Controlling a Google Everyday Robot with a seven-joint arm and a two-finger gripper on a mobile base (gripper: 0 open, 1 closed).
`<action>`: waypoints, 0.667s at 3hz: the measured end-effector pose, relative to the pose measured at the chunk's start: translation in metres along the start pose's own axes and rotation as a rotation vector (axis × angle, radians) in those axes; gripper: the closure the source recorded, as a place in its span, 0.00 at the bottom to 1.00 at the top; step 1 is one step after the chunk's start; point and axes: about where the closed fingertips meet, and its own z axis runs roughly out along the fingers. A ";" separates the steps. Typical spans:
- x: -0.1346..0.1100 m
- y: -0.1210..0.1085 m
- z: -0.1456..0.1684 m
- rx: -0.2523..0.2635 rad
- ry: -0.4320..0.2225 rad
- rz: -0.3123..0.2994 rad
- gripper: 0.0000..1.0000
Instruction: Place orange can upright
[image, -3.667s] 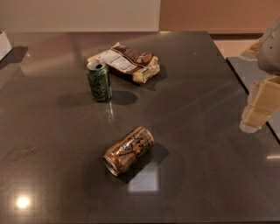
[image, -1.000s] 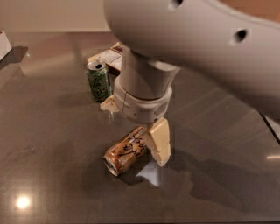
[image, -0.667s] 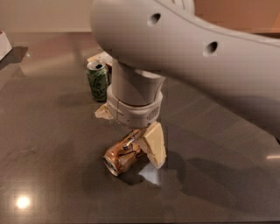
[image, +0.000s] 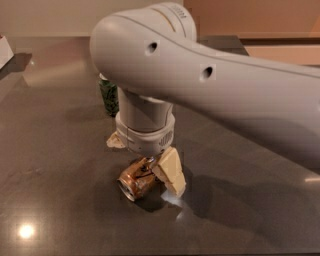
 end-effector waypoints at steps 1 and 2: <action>0.012 0.008 0.020 -0.059 0.033 0.059 0.54; 0.018 0.012 0.007 -0.053 -0.005 0.124 0.77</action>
Offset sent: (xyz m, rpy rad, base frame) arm 0.0752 -0.0653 0.1761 0.9494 0.6776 -0.6514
